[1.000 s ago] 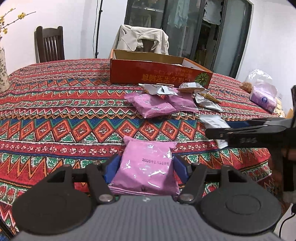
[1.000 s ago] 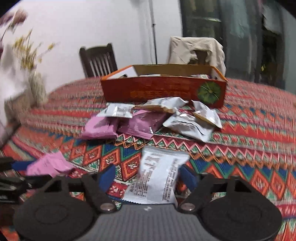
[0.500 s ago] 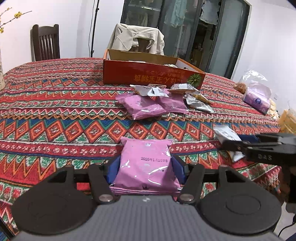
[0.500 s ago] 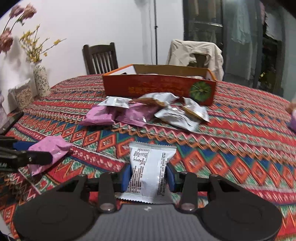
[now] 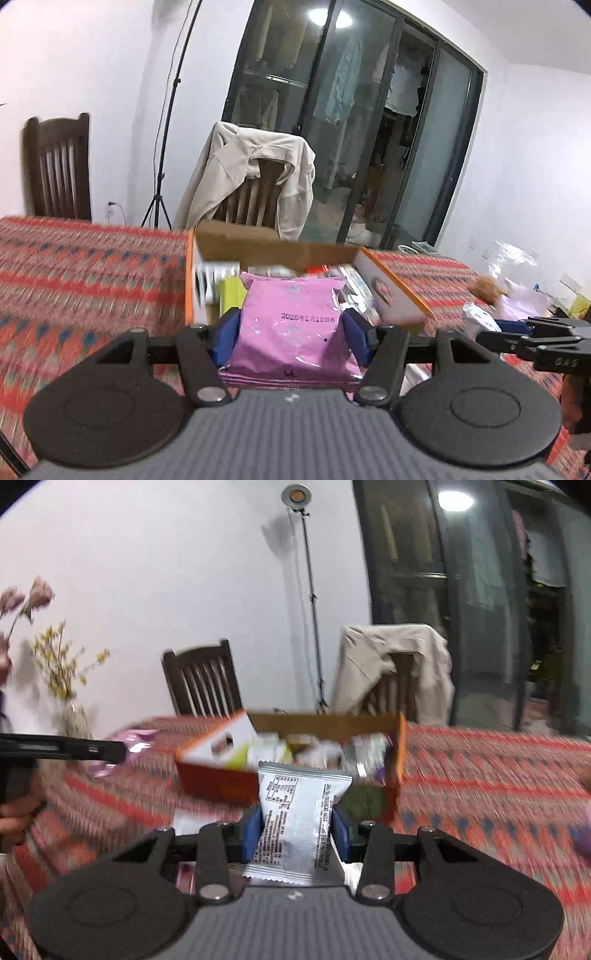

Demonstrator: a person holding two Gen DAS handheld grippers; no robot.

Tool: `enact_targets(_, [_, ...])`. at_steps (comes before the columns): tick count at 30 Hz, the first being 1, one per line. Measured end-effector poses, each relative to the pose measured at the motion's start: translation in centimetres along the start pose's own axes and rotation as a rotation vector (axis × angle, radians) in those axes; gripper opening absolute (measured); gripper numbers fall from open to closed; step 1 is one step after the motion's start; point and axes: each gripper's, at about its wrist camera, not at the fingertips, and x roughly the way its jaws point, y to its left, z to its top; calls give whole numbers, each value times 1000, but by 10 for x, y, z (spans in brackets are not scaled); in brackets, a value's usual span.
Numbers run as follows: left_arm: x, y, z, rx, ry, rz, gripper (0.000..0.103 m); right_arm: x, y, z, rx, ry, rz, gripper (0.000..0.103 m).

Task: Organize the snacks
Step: 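Drop the pink packet and white packet into the orange box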

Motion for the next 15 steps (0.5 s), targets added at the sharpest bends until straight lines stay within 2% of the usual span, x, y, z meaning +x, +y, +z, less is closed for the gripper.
enact_targets(3, [65, 14, 22, -43, 57, 66, 61, 54, -27, 36, 28, 22, 24, 40])
enact_targets(7, [123, 30, 29, -98, 132, 149, 61, 127, -49, 59, 34, 104, -42, 40])
enact_targets(11, [145, 30, 19, -58, 177, 197, 61, 181, -60, 57, 4, 179, -135, 40])
enact_targets(14, [148, 31, 14, -45, 174, 198, 73, 199, -60, 51, -19, 200, -185, 43])
enact_targets(15, [147, 30, 13, -40, 170, 177, 77, 200, -58, 49, -29, 196, -202, 50])
